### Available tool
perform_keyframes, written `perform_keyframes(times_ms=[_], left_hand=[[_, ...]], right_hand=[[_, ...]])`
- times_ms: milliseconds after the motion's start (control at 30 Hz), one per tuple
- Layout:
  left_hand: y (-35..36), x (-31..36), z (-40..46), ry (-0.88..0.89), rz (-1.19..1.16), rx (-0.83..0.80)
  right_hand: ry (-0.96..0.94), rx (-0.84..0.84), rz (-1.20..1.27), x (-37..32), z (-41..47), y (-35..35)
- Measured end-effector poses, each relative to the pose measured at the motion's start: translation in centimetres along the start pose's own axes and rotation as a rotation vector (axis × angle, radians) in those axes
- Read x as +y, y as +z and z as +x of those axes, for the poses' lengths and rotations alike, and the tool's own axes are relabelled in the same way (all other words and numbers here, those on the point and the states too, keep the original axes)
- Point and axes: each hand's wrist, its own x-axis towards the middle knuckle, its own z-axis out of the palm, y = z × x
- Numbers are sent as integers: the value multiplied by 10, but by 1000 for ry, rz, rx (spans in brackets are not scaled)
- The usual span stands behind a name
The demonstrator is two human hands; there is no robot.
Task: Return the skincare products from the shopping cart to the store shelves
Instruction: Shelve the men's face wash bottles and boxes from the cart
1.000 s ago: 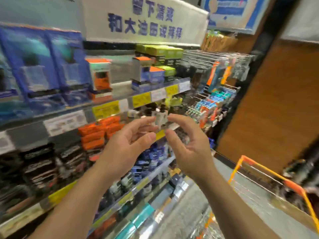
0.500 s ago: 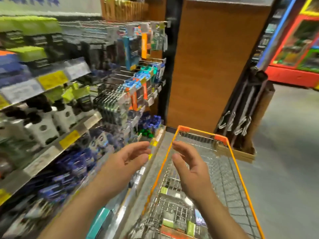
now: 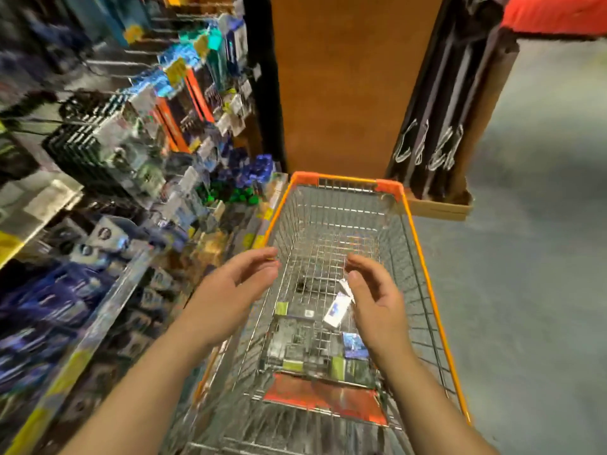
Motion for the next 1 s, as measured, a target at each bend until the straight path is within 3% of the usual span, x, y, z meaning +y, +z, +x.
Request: perform_keyframes(times_ms=[333, 633, 1000], left_hand=[[46, -43, 52, -169, 80, -58], [96, -102, 121, -313, 5, -35], [128, -178, 167, -480, -116, 53]], right_hand=[[237, 202, 29, 88, 27, -21], [387, 469, 17, 208, 74, -10], [536, 425, -370, 339, 109, -19]])
